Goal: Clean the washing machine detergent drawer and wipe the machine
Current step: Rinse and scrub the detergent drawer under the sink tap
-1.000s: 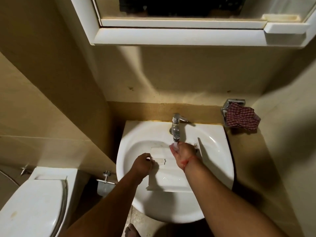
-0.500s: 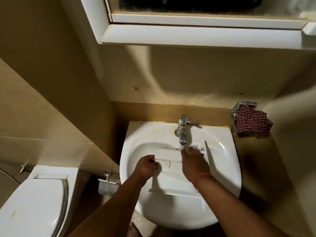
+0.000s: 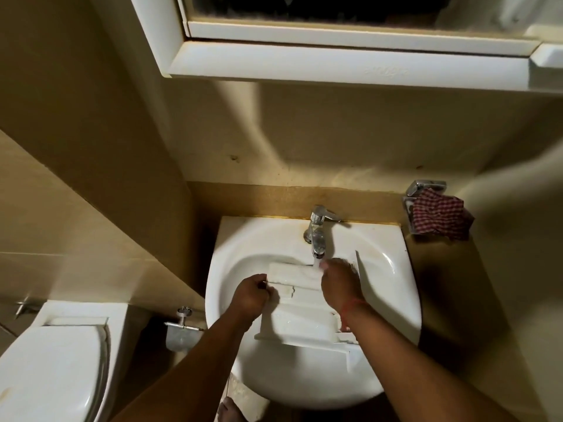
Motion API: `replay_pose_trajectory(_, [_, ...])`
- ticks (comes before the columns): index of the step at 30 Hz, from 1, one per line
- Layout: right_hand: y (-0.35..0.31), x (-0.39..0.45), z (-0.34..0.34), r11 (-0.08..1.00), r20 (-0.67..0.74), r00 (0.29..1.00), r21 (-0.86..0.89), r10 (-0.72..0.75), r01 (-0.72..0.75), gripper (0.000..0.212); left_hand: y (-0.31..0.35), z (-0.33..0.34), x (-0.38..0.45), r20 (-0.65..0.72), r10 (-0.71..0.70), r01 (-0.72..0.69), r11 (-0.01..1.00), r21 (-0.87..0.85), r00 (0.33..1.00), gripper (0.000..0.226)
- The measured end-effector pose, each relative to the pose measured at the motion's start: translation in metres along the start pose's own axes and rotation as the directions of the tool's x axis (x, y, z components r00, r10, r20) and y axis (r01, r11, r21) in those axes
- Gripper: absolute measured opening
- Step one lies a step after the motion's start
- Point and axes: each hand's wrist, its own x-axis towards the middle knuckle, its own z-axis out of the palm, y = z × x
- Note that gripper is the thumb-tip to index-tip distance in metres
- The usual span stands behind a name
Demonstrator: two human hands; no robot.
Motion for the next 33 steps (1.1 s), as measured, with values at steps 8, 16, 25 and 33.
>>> replay_pose_trajectory(8, [-0.043,-0.007,-0.010,0.148,0.562,0.827,0.818,0.002,-0.556,0.024,0.008,0.000,-0.002,0.026,0.055,-0.055,0.998,0.004,0.998,0.045])
replay_pose_trajectory(16, [-0.016,-0.021,-0.013,0.853,0.300,0.944,-0.450,-0.135,0.265,0.032,0.009,0.002,-0.004,-0.015,0.061,-0.061,0.998,0.012,0.998,0.041])
replay_pose_trajectory(25, [-0.015,-0.025,-0.001,0.772,0.344,0.877,-0.433,-0.336,0.465,0.039,0.004,-0.002,-0.003,-0.005,0.054,-0.053,0.998,0.030,0.999,0.043])
replay_pose_trajectory(33, [-0.025,0.012,0.000,0.237,0.343,0.886,0.875,0.313,-0.423,0.013,0.000,-0.002,0.001,-0.021,0.039,-0.038,0.997,0.061,0.999,0.037])
